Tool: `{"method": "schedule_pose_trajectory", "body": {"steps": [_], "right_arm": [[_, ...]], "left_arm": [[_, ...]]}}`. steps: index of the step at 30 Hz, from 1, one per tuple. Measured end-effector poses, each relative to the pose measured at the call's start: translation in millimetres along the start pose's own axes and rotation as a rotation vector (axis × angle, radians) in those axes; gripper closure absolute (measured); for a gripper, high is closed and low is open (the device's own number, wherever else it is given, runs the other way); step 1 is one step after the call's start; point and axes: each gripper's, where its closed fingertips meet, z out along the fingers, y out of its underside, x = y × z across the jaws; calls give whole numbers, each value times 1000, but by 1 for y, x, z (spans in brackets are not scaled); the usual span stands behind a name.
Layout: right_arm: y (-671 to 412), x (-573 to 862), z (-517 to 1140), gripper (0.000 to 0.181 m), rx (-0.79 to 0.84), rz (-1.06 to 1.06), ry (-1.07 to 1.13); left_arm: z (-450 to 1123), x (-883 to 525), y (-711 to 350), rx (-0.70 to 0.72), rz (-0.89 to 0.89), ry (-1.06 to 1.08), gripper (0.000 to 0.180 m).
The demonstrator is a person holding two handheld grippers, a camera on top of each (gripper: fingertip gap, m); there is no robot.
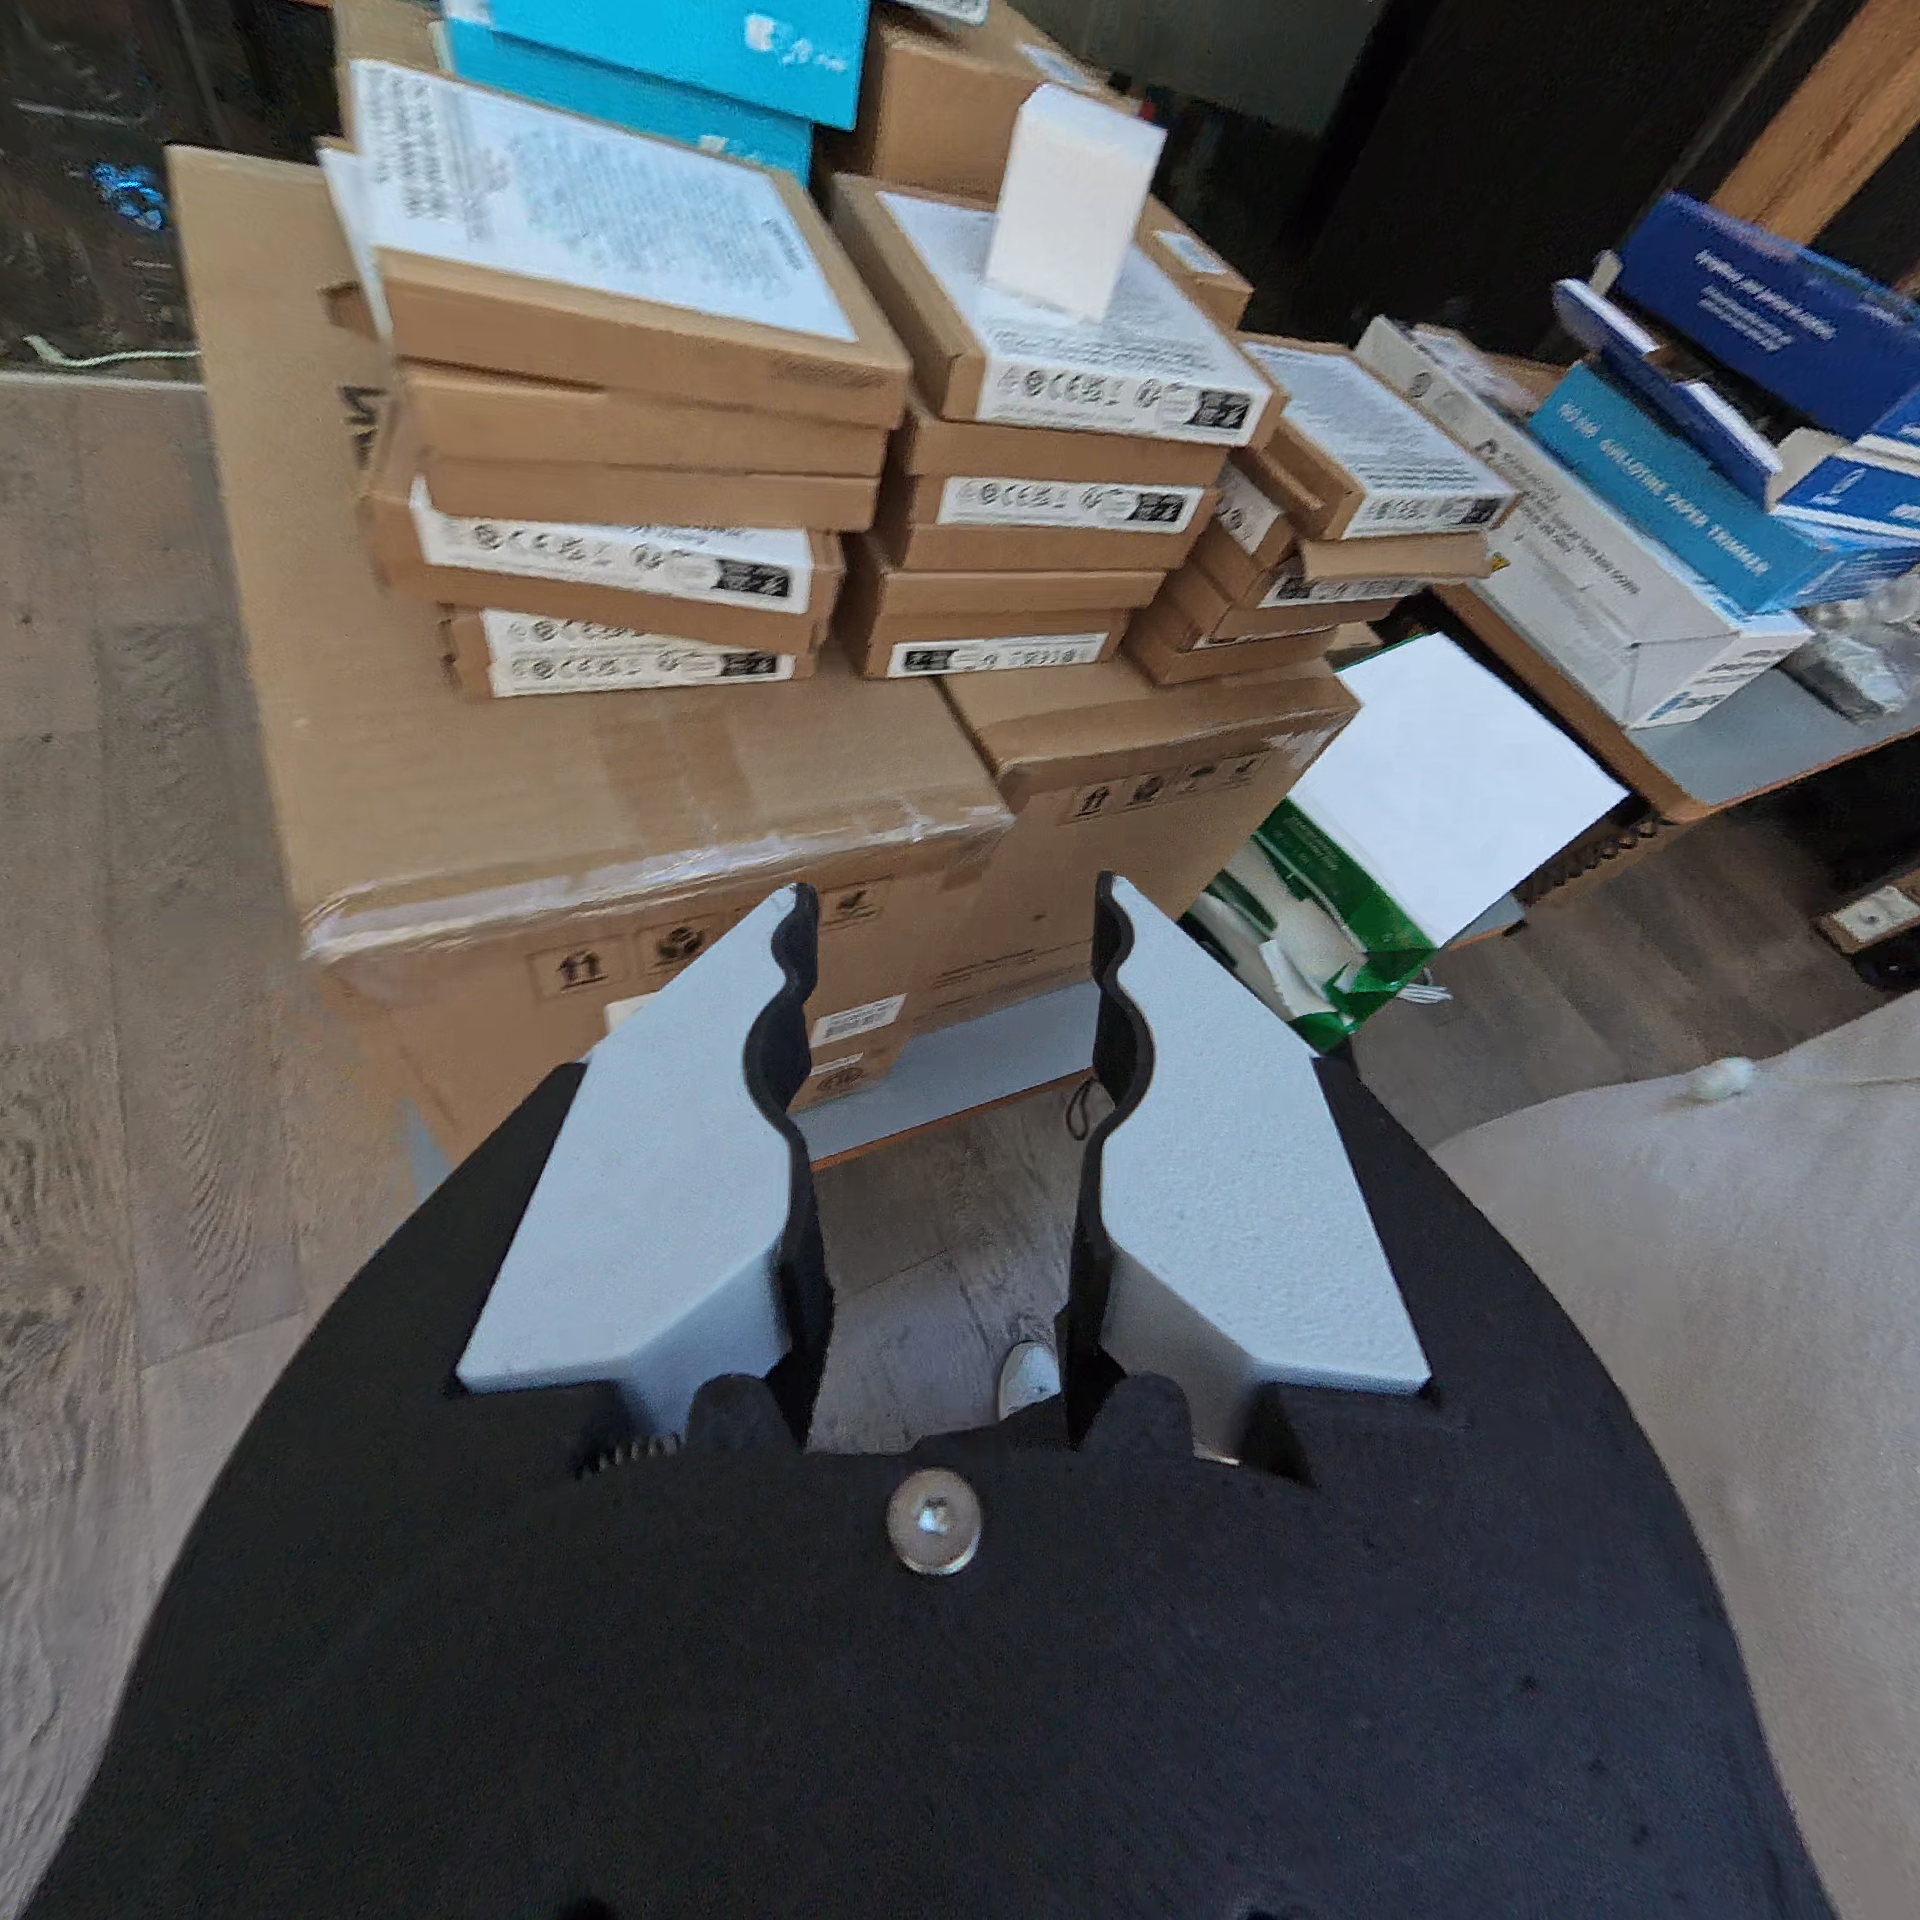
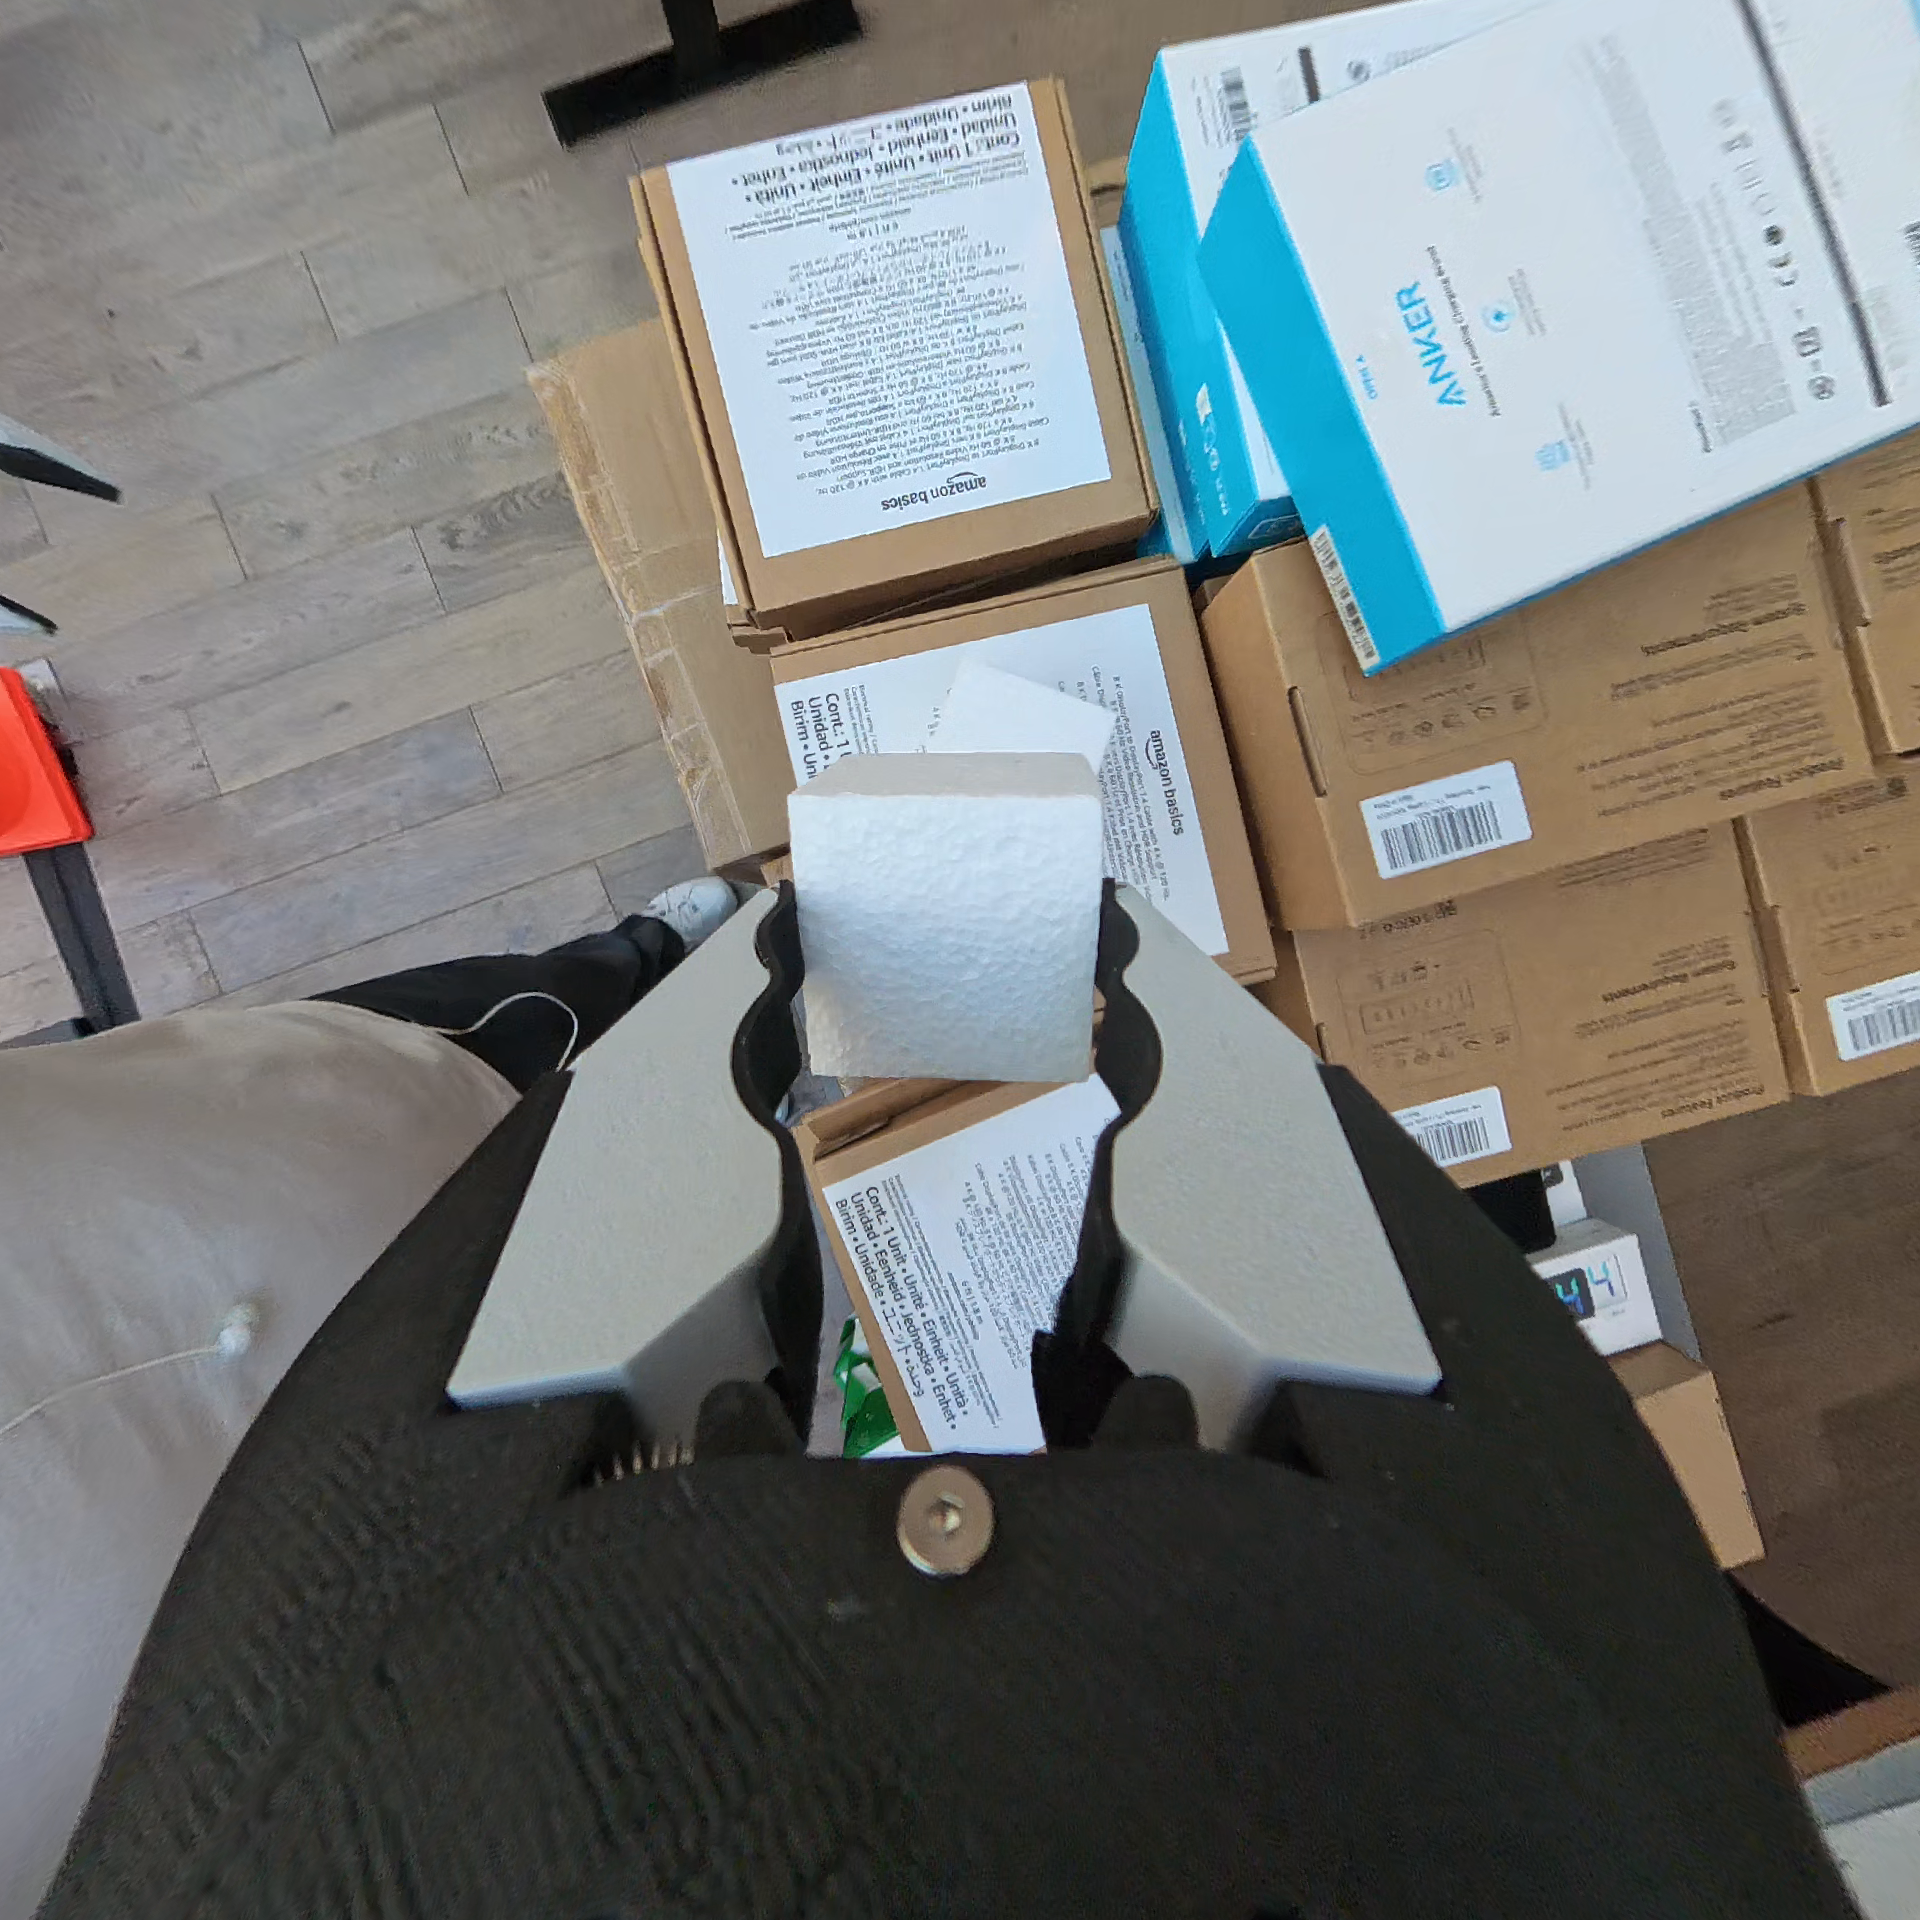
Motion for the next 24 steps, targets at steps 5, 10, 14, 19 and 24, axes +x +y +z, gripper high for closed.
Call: {"method": "schedule_pose_trajectory", "body": {"steps": [5, 10, 14, 19, 24], "right_arm": [[-7, 8, 47, 125, -200, 28, 33], [-8, 20, 65, 125, -299, 65, 84], [-6, 22, 70, 125, -347, 124, 79], [-2, 20, 73, 124, -395, 187, 50], [1, 21, 68, 104, -404, 203, 69]], "left_arm": [[-44, -63, 11, -8, -24, -73, 129], [-78, -110, -1, 3, 15, -101, 132], [-82, -141, -6, -37, 41, -83, 133], [-63, -175, -7, -116, 75, -80, 133], [-32, -173, -17, -153, 143, 23, 133]]}}
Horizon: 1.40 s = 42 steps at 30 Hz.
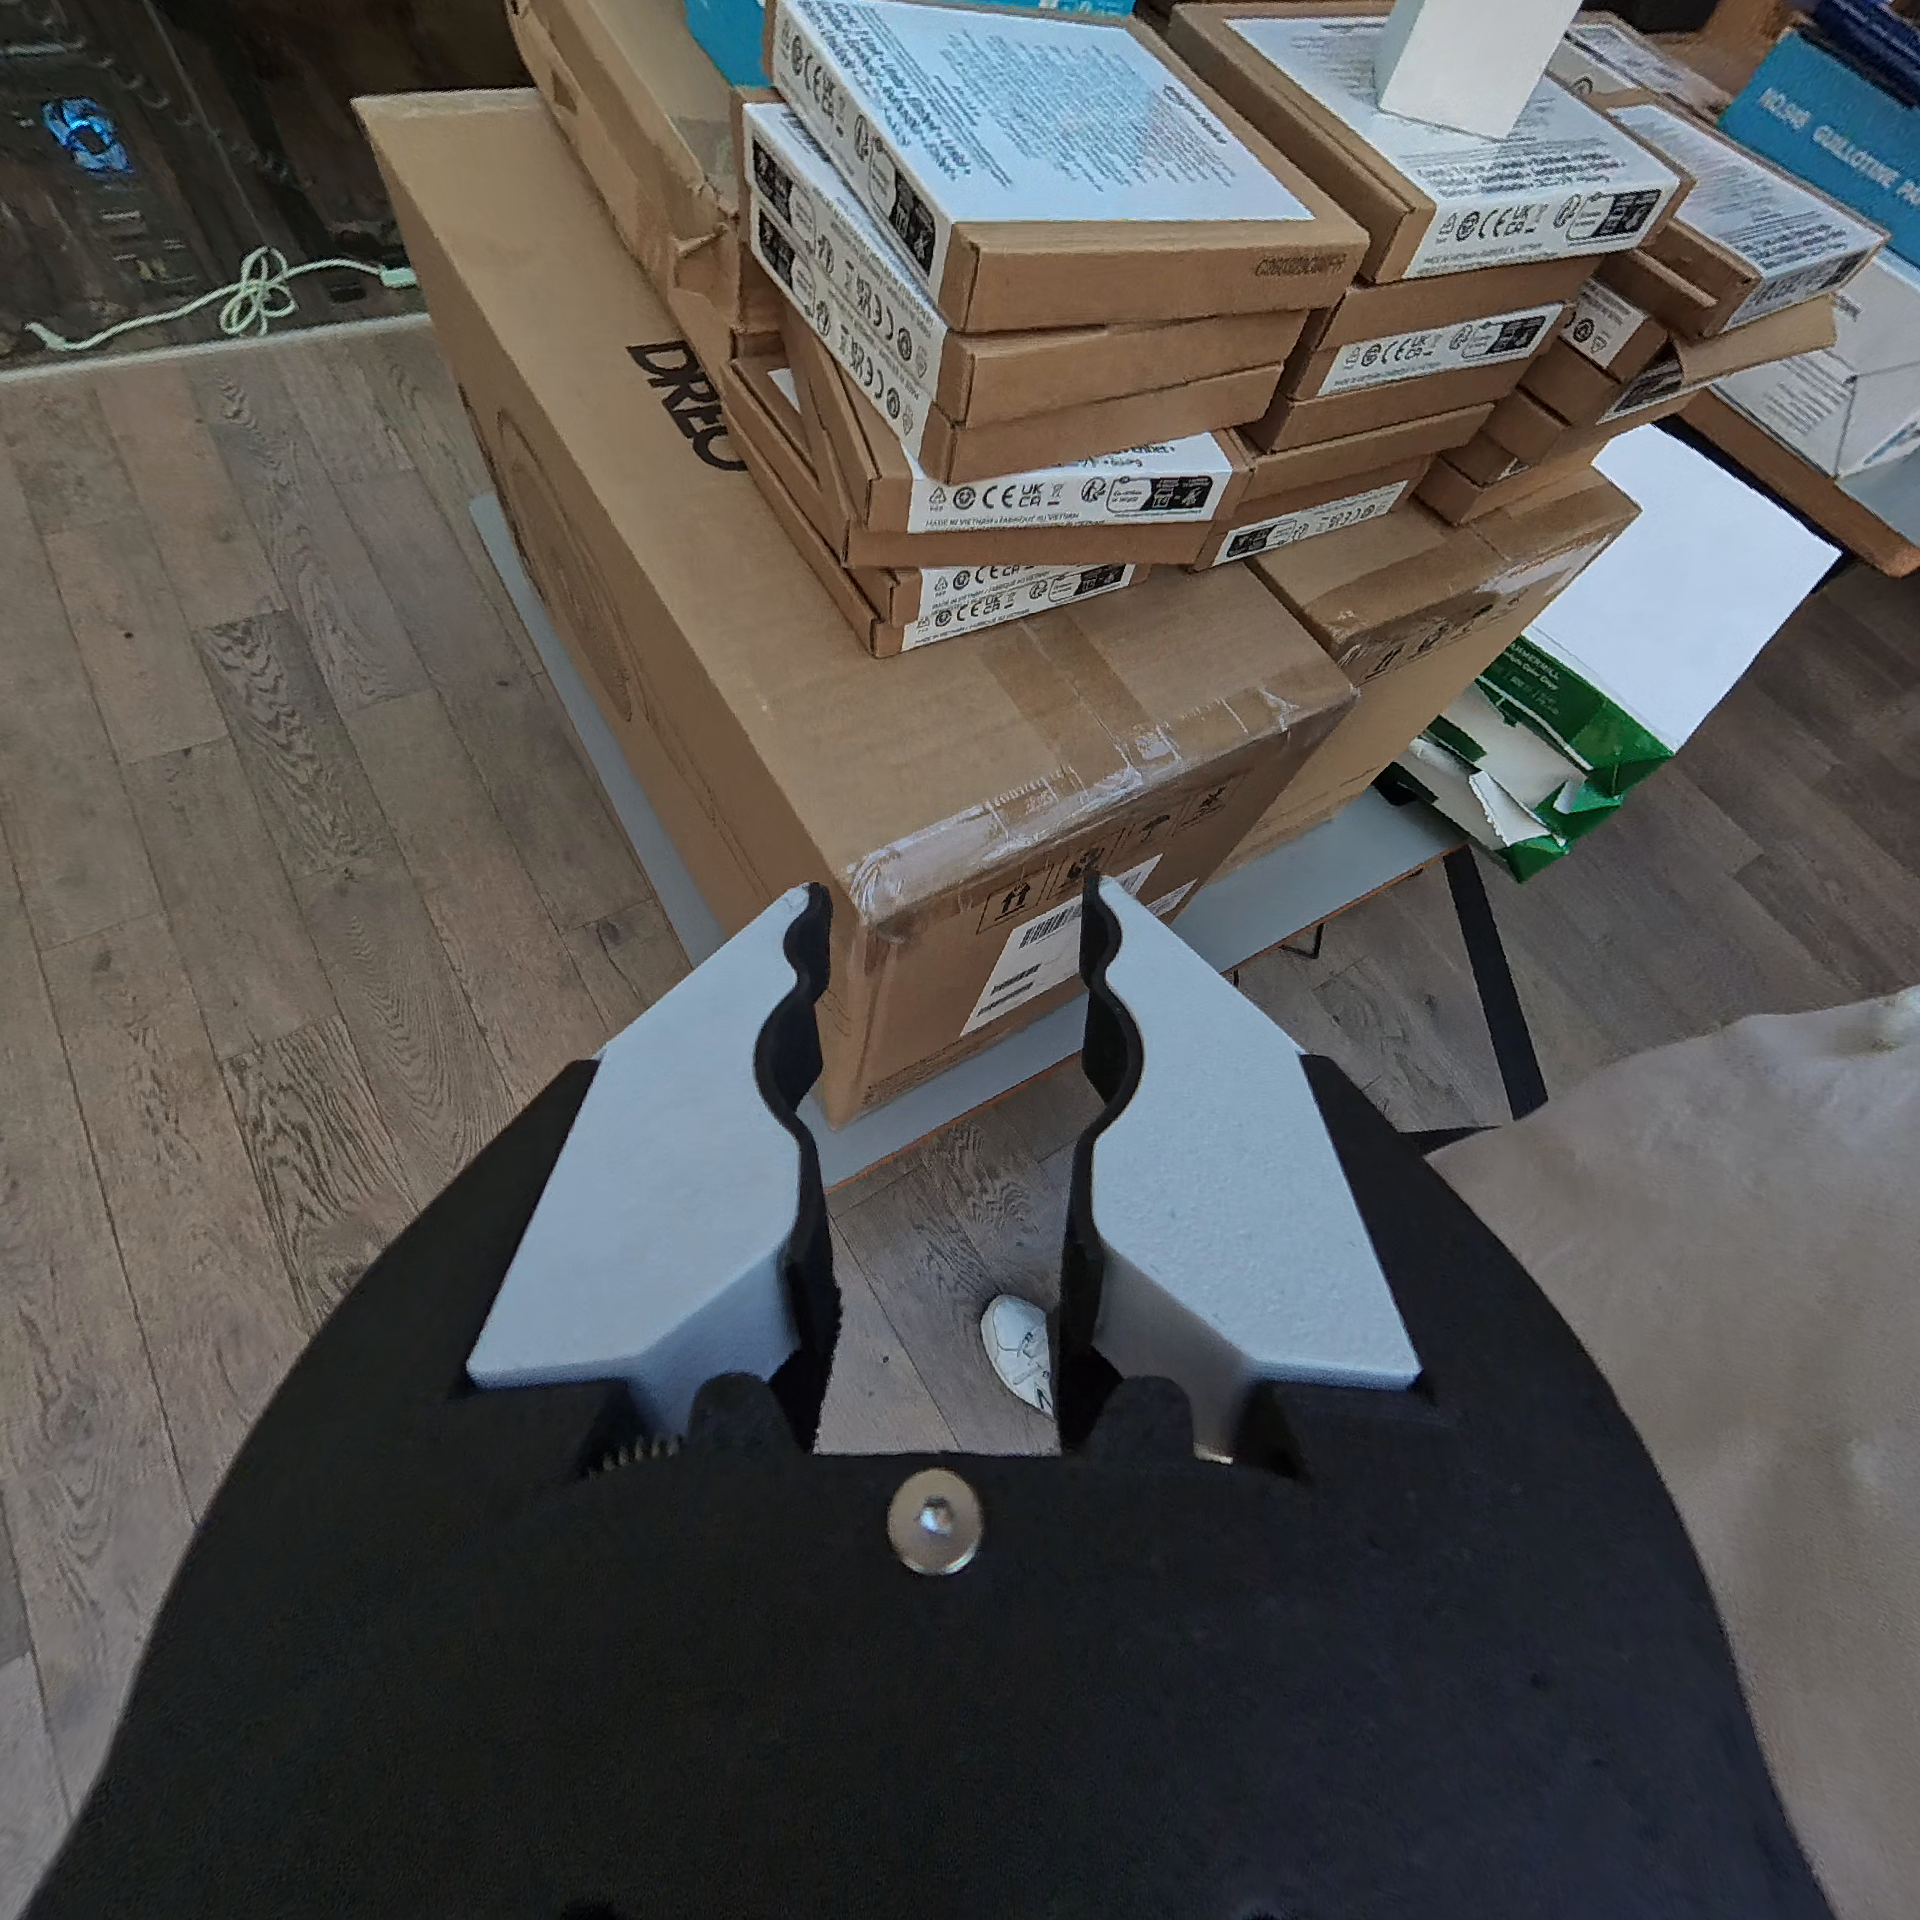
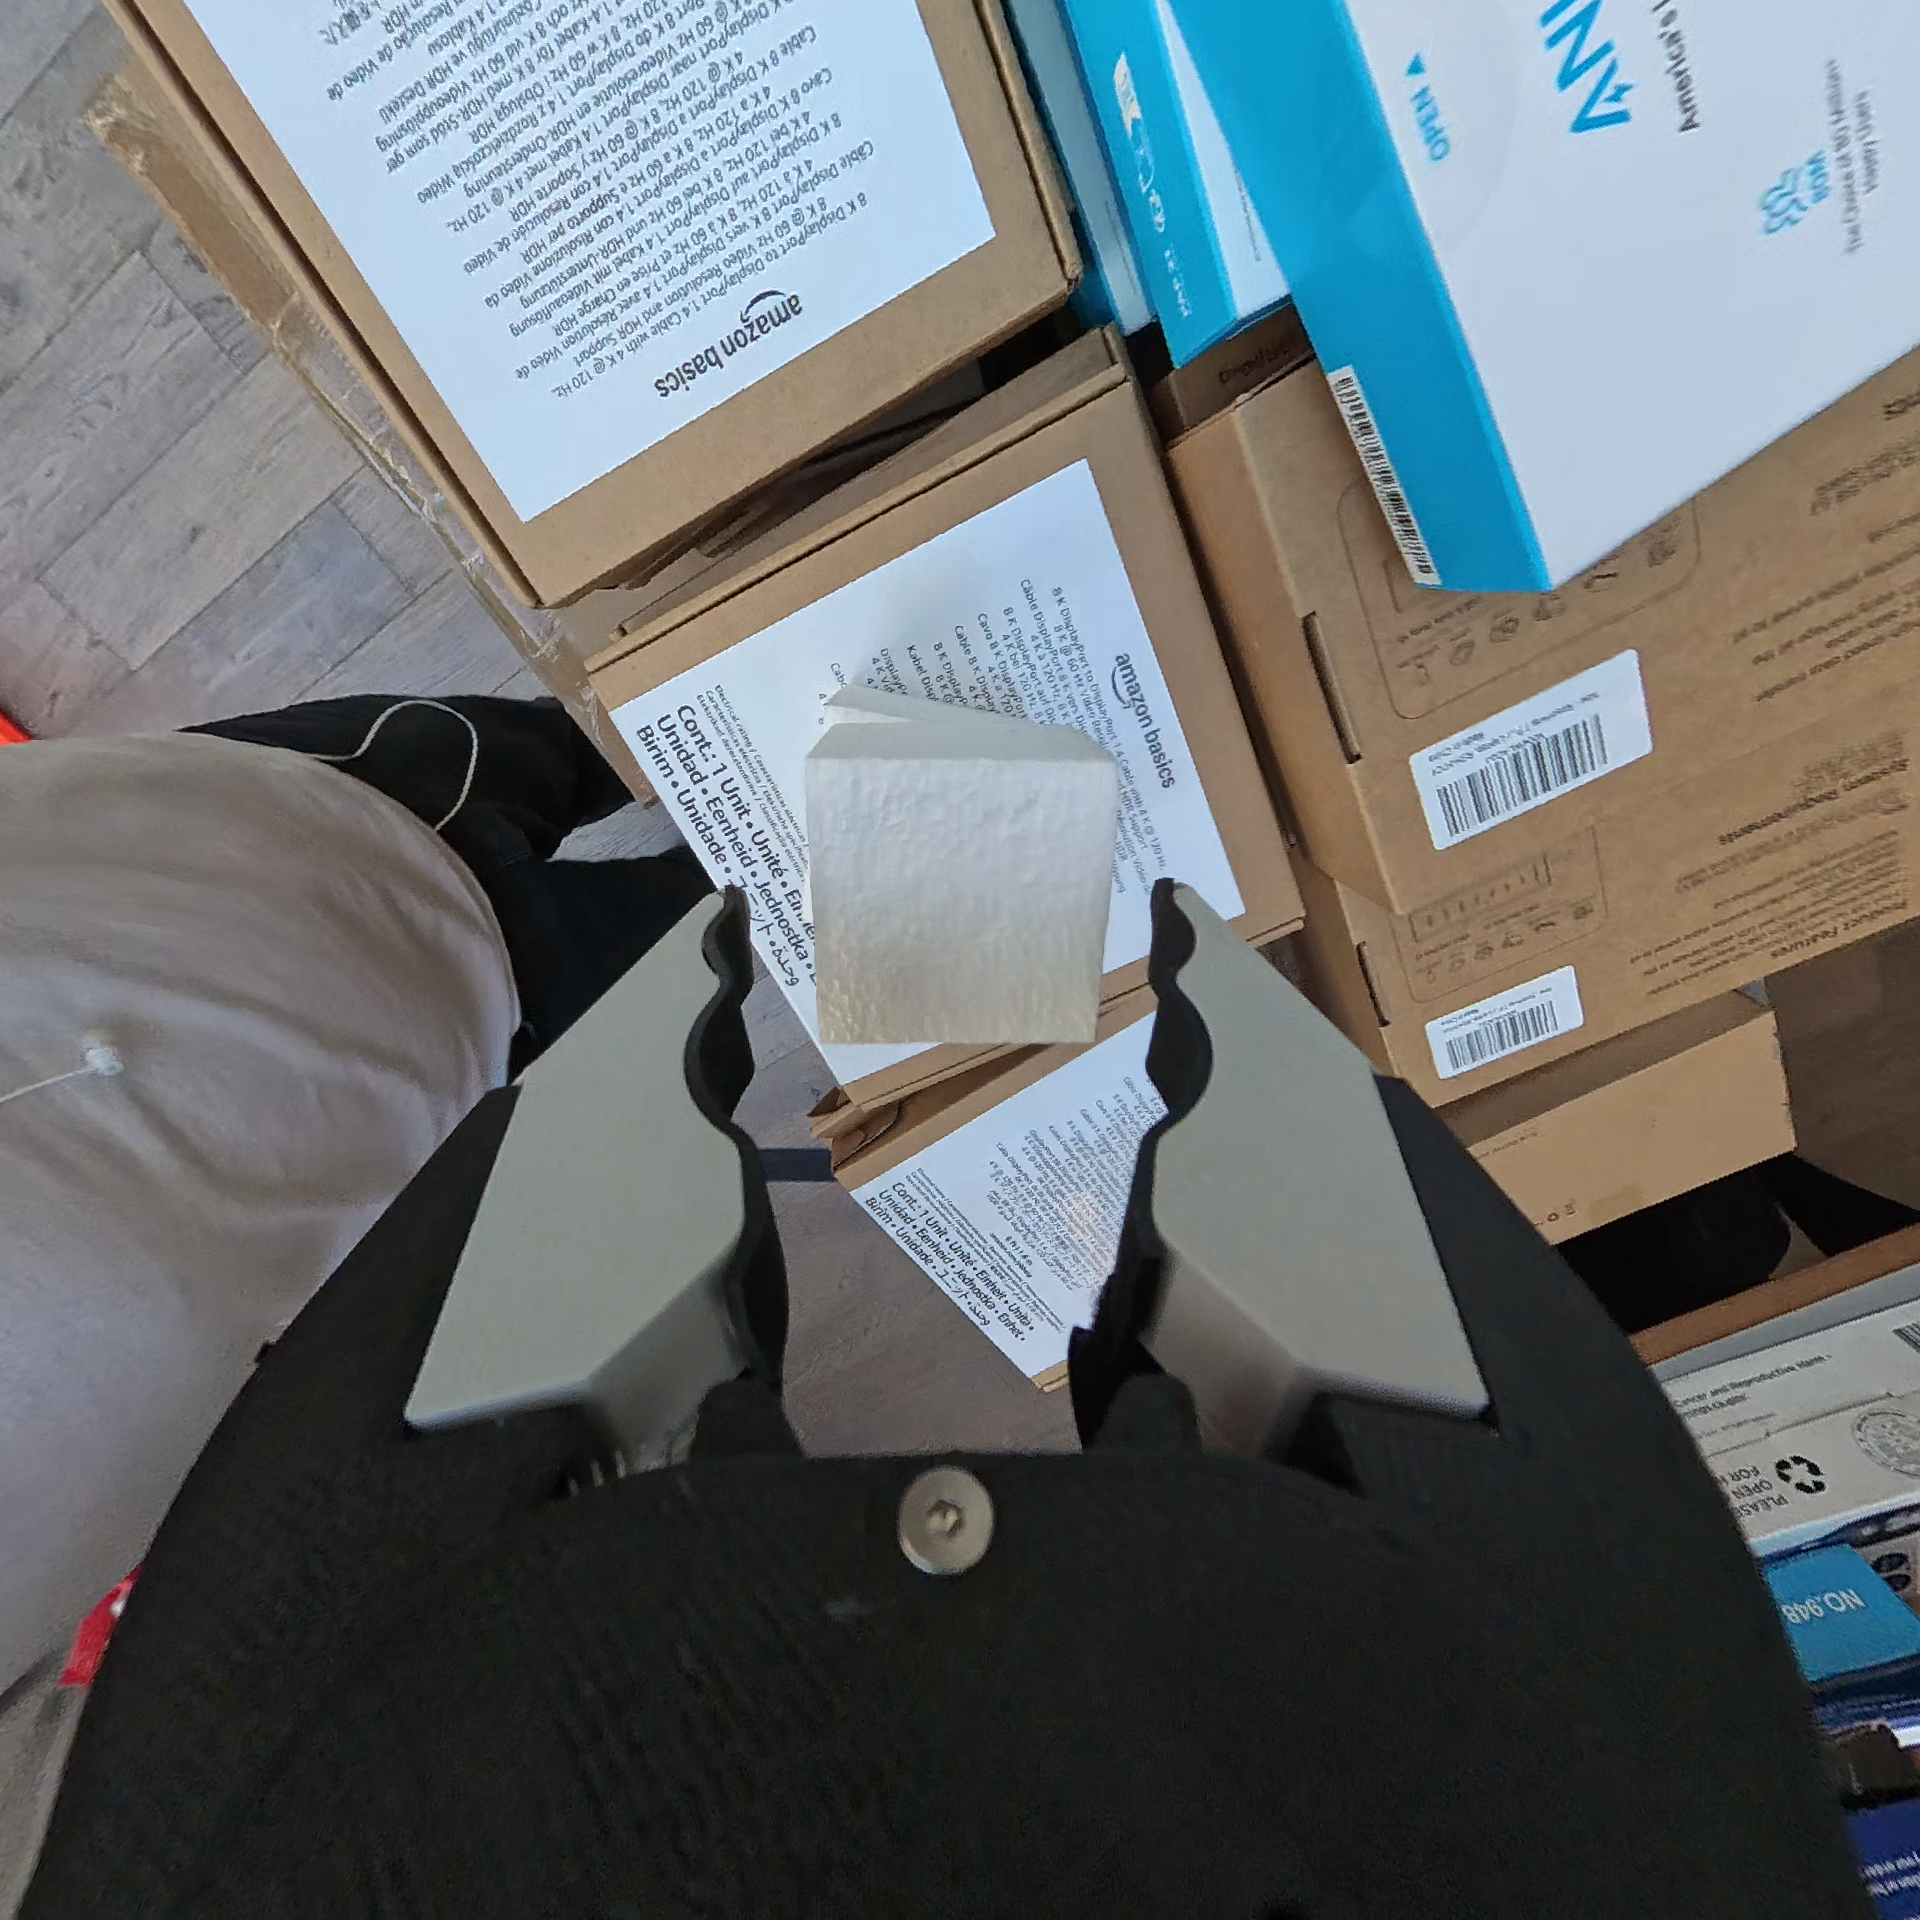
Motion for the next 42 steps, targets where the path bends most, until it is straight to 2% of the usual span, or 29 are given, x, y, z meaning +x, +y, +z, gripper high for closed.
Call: {"method": "schedule_pose_trajectory", "body": {"steps": [2, 4, 6, 11, 12, 14, 16, 18, 20, 22, 27, 31, 36, 39, 42], "right_arm": [[4, 2, -14, 103, 85, 9, 42], [14, 0, -38, 102, 245, 15, 101], [43, -6, -69, 105, 424, -1, 207], [183, -48, -151, 106, 864, 70, 571], [223, -62, -159, 102, 919, 119, 637], [316, -94, -155, 81, 956, 247, 745], [418, -131, -137, 72, 925, 415, 862], [515, -188, -116, 72, 879, 559, 971], [610, -261, -99, 86, 825, 693, 1105], [710, -346, -80, 99, 701, 884, 1258], [908, -599, -1, 105, 348, 1450, 1412], [965, -778, 44, 111, 207, 1849, 1491], [979, -923, 64, 112, 83, 2180, 1642], [981, -966, 75, 112, 24, 2292, 1660], [995, -987, 88, 112, -31, 2353, 1646]], "left_arm": [[12, 3, -16, 19, 47, 41, 133], [24, 15, -43, 77, 119, 100, 132], [34, 38, -77, 167, 235, 159, 131], [46, 141, -157, 437, 521, 336, 113], [48, 169, -168, 489, 560, 397, 112], [52, 232, -182, 551, 632, 557, 110], [59, 308, -185, 535, 696, 766, 97], [61, 395, -179, 496, 769, 992, 92], [59, 487, -168, 479, 840, 1172, 91], [50, 584, -147, 472, 910, 1318, 90], [-10, 836, -50, 479, 1039, 1658, 87], [-97, 1002, 64, 386, 1156, 2036, 88], [-213, 1135, 230, 296, 1416, 2435, 92], [-263, 1179, 346, 333, 1689, 2597, 94], [-296, 1209, 461, 457, 1972, 2698, 104]]}}
